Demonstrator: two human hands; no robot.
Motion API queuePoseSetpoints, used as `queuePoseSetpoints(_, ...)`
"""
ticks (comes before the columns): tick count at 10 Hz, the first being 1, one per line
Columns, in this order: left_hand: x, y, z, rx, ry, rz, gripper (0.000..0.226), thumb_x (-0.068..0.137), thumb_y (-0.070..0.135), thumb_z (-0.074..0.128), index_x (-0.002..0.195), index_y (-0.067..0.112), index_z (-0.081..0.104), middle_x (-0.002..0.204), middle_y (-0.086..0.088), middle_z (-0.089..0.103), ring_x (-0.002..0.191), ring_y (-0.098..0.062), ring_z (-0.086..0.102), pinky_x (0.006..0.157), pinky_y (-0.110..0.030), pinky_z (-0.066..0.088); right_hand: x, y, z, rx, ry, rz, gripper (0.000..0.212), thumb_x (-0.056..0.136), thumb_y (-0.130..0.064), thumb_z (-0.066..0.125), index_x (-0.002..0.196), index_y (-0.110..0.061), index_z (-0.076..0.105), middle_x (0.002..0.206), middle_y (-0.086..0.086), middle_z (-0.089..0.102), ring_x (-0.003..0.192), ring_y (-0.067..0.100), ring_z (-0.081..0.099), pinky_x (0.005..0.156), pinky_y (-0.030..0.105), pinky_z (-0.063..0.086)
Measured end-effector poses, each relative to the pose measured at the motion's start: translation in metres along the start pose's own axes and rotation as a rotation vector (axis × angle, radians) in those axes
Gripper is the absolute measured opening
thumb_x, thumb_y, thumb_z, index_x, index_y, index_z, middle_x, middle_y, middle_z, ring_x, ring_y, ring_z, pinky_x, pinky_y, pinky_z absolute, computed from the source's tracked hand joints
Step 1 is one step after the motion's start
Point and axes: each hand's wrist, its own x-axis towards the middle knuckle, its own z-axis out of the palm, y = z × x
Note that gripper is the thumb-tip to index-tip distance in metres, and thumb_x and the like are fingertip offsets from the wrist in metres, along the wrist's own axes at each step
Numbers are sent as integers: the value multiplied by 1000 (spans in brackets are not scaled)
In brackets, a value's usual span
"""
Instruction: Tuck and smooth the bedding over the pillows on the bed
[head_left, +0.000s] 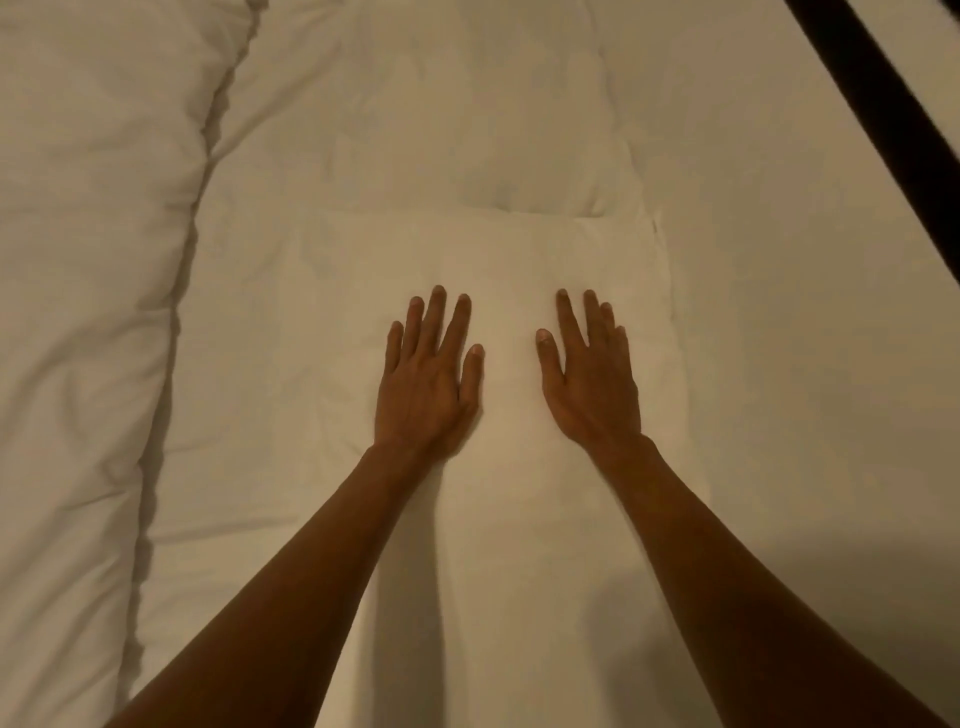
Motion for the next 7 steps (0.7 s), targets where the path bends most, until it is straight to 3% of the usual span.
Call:
queuePoseSetpoints(2,-15,-14,-8,89,-46,-13,60,104,48,15,159,30,1,168,1,-4,154,-19,-5,126,-43,4,-15,6,-6,-69,-24,45,64,105,-55,18,162,-27,12,170,7,8,157,25,5,126,40,2)
queuePoseSetpoints(5,-55,-16,-43,323,-254,-120,63,103,48,10,159,22,-6,168,-6,-3,154,-30,-2,126,-43,3,-59,6,-30,-127,-132,56,66,105,-53,21,162,-20,11,169,14,7,156,31,4,127,43,4)
queuePoseSetpoints(7,-149,20,-103,444,-331,-154,65,103,51,9,159,21,-2,168,-4,-1,154,-31,0,125,-47,4,-165,-13,-80,-119,-231,81,70,105,-54,22,161,-13,17,167,18,11,156,34,6,127,44,6)
